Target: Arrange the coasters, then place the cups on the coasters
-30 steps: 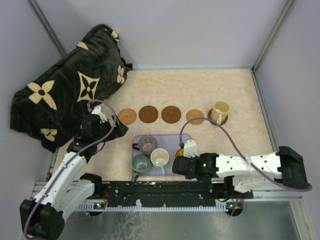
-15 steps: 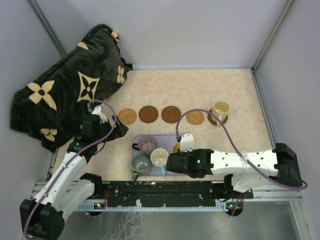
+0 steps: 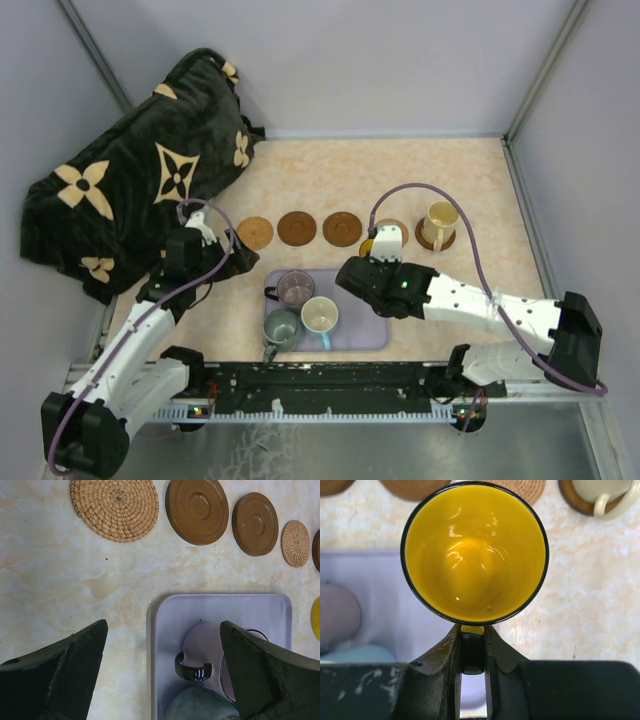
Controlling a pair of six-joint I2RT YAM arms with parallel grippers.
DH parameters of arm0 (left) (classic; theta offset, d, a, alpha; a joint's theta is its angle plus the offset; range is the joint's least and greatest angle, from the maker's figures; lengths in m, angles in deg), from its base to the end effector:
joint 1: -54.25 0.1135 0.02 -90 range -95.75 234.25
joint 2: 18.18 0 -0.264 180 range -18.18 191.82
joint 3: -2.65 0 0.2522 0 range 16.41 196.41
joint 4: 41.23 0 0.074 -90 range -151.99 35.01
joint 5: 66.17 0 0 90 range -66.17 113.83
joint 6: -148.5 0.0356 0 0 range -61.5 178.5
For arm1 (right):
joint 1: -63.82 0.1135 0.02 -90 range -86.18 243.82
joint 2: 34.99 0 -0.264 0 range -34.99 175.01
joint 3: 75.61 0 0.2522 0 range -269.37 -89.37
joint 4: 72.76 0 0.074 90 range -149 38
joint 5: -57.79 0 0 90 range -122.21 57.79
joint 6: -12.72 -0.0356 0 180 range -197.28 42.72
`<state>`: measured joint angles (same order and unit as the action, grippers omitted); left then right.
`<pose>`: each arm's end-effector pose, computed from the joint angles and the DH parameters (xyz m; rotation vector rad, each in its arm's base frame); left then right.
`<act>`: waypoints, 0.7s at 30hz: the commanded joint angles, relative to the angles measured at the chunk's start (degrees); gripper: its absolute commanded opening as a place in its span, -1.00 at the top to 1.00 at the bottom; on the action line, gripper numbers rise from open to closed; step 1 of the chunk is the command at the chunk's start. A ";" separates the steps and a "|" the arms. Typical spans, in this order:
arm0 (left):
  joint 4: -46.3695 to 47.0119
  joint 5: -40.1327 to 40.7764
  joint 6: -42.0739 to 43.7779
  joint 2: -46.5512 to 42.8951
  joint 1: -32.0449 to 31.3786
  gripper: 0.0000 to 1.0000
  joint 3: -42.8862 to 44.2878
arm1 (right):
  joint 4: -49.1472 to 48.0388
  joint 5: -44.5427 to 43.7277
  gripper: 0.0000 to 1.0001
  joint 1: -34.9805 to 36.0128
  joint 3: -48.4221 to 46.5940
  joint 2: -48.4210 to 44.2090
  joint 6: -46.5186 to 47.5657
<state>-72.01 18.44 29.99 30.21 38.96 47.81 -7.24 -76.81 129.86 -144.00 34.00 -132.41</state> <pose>0.1797 -0.0526 0.2355 -0.1996 2.2029 -0.5350 0.1113 0.1888 0.2665 -0.0198 2.2800 -0.0391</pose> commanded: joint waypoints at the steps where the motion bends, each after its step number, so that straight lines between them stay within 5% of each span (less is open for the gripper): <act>1: 2.69 -0.95 -0.15 0.84 -0.27 -0.99 -0.27 | -14.02 -7.71 1.00 -4.77 0.19 -1.11 11.57; 11: 3.96 -1.29 -0.45 1.76 -0.27 -0.99 -0.55 | -41.33 -2.59 1.00 -18.96 8.35 2.52 31.78; 21: 4.32 -1.11 -0.33 2.06 -0.35 -0.99 -0.77 | -56.67 -0.10 1.00 -25.05 9.62 9.13 40.16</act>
<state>-69.82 18.01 29.79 32.02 38.94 47.66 -50.53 -75.04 106.43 -133.27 42.79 -96.68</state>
